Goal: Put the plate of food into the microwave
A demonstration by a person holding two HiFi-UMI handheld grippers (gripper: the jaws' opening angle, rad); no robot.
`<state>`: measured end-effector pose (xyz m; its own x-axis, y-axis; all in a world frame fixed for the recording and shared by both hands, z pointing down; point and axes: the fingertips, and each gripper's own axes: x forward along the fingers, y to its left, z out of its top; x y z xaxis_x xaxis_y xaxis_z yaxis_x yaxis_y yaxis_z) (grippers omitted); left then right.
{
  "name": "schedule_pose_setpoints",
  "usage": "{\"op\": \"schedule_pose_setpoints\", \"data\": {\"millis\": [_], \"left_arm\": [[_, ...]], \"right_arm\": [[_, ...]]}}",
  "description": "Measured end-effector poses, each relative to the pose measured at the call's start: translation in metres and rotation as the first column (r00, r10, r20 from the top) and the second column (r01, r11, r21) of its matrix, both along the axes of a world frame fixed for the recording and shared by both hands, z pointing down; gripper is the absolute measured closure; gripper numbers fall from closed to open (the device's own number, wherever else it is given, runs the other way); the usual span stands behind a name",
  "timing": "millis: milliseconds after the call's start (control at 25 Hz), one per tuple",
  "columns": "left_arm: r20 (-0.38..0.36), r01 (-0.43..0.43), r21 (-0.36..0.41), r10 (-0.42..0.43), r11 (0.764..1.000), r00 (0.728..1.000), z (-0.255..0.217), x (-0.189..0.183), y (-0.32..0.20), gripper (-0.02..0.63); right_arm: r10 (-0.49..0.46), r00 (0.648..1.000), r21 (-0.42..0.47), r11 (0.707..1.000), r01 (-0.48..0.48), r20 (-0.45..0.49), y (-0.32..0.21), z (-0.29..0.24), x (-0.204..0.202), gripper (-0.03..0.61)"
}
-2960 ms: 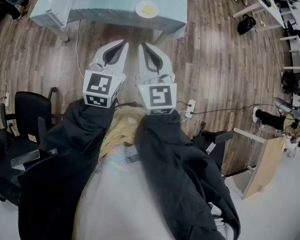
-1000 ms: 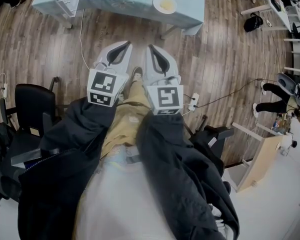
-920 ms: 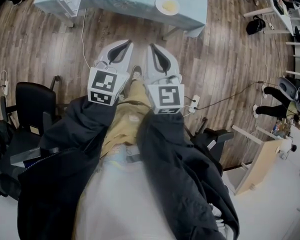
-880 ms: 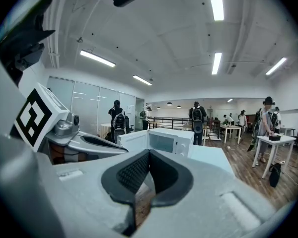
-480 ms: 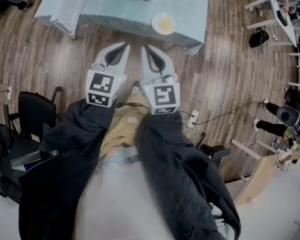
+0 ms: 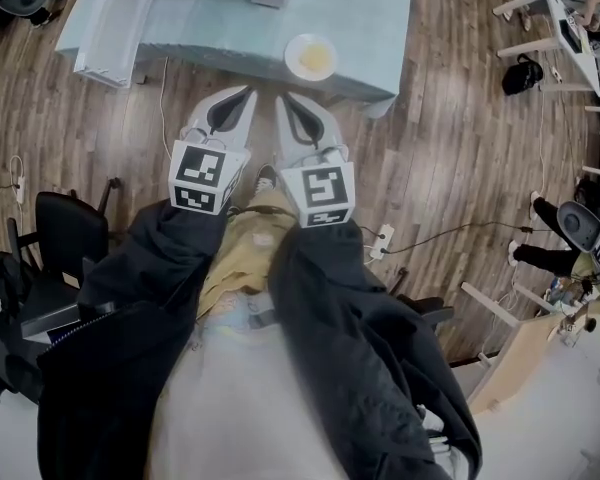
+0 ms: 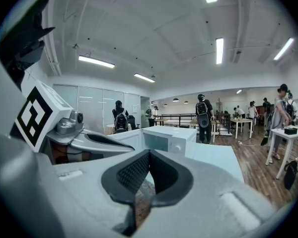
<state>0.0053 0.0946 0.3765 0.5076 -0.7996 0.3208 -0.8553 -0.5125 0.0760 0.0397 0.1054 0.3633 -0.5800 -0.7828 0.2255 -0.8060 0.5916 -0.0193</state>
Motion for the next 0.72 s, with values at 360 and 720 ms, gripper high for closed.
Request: {"op": "schedule_pose_setpoints", "data": {"millis": [360, 720], "left_arm": [[0.01, 0.005, -0.011, -0.005, 1.0, 1.0, 0.007, 0.023, -0.031, 0.614], [0.016, 0.023, -0.069, -0.022, 0.997, 1.0, 0.02, 0.019, -0.042, 0.614]], "right_arm": [[-0.02, 1.0, -0.012, 1.0, 0.02, 0.015, -0.034, 0.007, 0.022, 0.577], [-0.042, 0.999, -0.072, 0.996, 0.044, 0.024, -0.044, 0.023, 0.018, 0.577]]}}
